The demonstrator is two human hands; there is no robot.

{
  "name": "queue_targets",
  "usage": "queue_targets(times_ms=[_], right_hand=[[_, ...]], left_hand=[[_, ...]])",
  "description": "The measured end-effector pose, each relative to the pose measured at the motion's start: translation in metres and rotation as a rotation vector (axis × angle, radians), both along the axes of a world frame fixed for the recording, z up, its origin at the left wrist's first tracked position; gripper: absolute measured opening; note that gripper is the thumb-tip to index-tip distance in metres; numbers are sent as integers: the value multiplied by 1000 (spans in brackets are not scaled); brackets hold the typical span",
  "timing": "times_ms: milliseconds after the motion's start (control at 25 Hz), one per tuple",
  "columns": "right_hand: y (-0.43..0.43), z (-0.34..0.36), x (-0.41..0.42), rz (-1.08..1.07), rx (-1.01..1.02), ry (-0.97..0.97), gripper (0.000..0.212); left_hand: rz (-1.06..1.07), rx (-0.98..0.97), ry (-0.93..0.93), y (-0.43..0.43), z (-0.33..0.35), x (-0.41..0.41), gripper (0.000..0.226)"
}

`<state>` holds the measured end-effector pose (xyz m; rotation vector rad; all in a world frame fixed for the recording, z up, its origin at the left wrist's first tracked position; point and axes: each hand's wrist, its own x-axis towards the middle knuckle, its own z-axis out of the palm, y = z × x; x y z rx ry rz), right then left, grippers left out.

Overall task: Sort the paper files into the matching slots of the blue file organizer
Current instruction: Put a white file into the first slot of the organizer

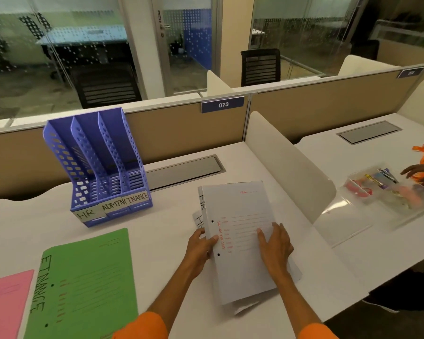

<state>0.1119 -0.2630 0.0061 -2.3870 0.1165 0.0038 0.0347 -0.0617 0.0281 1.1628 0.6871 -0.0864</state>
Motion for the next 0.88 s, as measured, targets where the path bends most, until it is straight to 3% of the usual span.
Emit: queue_targets(times_ms=[160,280,440,720,880], right_hand=[[25,40,8,-14,221,95,71],[59,58,5,80,374,128,53],[120,64,3,193,402,96,43],[227,80,-14,443,459,109,34],[278,84,-24,576,411,132,36]], left_hand=[[-4,40,-76,43,23,-19,38],[46,76,-112,81,39,-37,35],[154,141,-121,132,58,-69,34],[250,260,-160,208,90,-125,57],[378,349,-226,233,101,-148,51]])
